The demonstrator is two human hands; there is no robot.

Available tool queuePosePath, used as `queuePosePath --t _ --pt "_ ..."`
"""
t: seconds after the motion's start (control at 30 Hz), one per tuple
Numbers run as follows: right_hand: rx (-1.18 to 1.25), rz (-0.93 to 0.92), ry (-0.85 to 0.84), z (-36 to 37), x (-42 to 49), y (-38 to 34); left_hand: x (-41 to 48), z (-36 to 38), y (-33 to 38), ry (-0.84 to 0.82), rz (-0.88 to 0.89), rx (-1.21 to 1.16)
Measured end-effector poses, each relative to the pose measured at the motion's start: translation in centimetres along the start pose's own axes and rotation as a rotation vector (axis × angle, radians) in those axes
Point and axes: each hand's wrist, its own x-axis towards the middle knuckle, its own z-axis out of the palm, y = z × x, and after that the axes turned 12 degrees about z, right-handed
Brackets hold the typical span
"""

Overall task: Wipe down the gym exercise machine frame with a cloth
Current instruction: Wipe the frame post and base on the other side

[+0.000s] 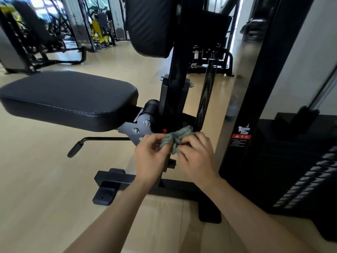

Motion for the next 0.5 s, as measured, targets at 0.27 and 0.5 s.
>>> queuePosePath --t 0.27,0.5 --pt "0.039 0.157 -0.144 0.3 -0.8 -0.8 0.0 -1.1 -1.8 -0.014 -0.019 0.212" --pt "0.079 0.03 -0.098 1.5 1.7 -3.6 2.1 -2.7 -1.7 0.316 0.093 0.221"
